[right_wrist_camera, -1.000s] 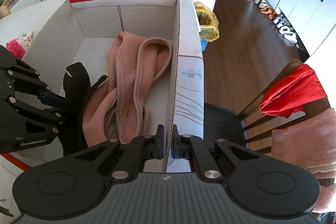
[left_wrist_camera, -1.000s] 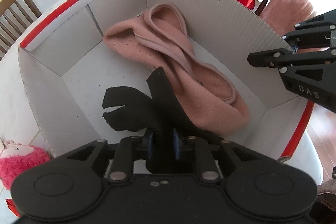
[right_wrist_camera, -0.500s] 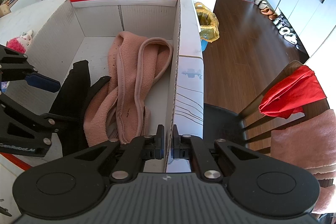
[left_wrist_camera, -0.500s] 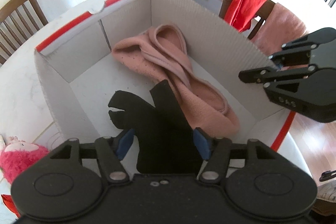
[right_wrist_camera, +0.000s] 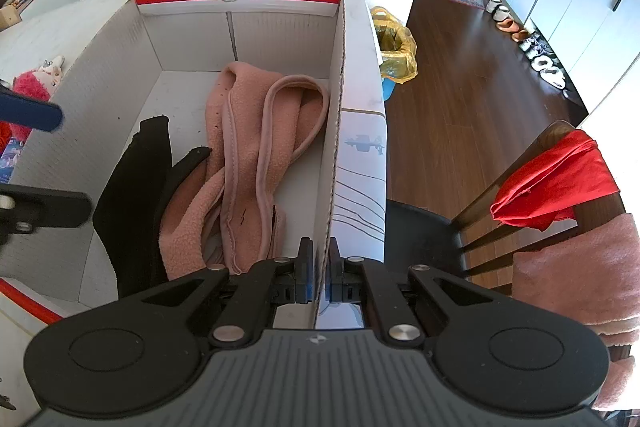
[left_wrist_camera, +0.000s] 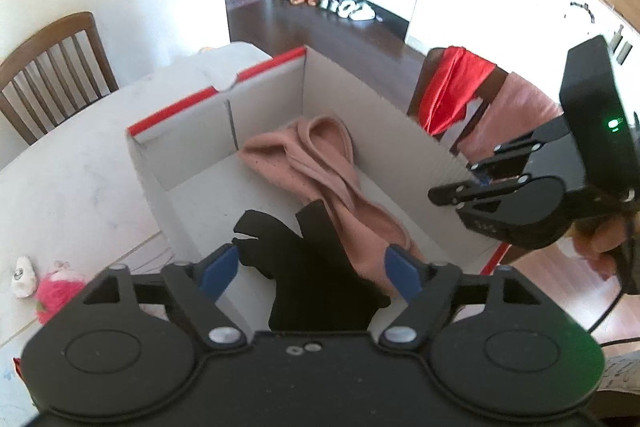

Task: Organize objects
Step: 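Release the glove and move the left gripper back to the table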

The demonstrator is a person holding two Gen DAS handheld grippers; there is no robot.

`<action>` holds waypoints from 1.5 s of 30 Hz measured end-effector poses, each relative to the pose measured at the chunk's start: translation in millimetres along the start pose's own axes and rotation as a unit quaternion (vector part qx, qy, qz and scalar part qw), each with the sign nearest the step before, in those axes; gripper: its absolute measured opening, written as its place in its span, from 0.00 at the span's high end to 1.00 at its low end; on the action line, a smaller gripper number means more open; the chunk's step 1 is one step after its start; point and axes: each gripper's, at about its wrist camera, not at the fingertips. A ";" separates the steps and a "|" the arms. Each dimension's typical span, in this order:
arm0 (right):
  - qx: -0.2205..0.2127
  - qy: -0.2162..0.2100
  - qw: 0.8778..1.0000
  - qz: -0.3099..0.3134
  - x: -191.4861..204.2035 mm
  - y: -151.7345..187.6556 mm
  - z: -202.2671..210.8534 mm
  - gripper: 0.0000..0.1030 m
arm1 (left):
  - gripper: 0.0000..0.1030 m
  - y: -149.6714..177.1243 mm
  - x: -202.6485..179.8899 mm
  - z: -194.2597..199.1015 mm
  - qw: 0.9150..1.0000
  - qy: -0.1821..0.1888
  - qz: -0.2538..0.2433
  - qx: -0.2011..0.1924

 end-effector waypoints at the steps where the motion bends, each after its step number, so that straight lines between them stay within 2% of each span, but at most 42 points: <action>1: 0.000 0.000 1.000 0.000 0.0 0.1 0.0 0.95 | 0.18 0.8 1.6 4.4 1.000 -0.001 0.004 -0.005; 6: 0.000 0.000 1.000 0.004 0.2 0.0 -0.2 0.95 | 0.11 6.0 9.3 23.2 0.999 -0.008 0.024 -0.023; 13: 0.001 -0.002 1.000 0.009 0.9 0.6 1.7 0.95 | 0.02 16.9 22.5 52.1 0.996 -0.044 0.052 -0.053; 21: 0.002 -0.002 1.000 0.013 1.5 0.5 2.7 0.95 | 0.01 29.8 50.8 83.1 0.987 -0.094 0.108 -0.078; 27: 0.002 -0.002 1.000 0.014 1.4 0.5 2.5 0.95 | 0.01 46.7 78.2 102.3 0.970 -0.176 0.136 -0.097; 30: 0.003 -0.001 1.000 0.016 1.8 1.0 2.7 0.95 | 0.01 56.6 97.7 108.7 0.961 -0.203 0.165 -0.092; 34: 0.004 -0.001 1.000 0.017 2.3 0.8 2.8 0.95 | 0.01 72.0 129.0 112.8 0.942 -0.259 0.199 -0.075; 38: 0.005 0.000 1.000 0.017 2.1 1.0 2.8 0.95 | 0.01 88.4 158.4 112.0 0.928 -0.292 0.223 -0.060; 41: 0.006 0.001 1.000 0.018 1.8 1.0 2.9 0.95 | 0.01 100.7 175.4 110.4 0.924 -0.298 0.236 -0.052; 45: 0.006 0.001 1.000 0.018 1.8 1.3 2.7 0.95 | 0.01 111.7 188.1 97.8 0.923 -0.297 0.243 -0.035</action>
Point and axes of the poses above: each gripper's, at about its wrist camera, not at the fingertips, and z roughly against the way its jaws point, x to its left, y to its underside, and after that the axes turned 12 degrees about -x, right-handed
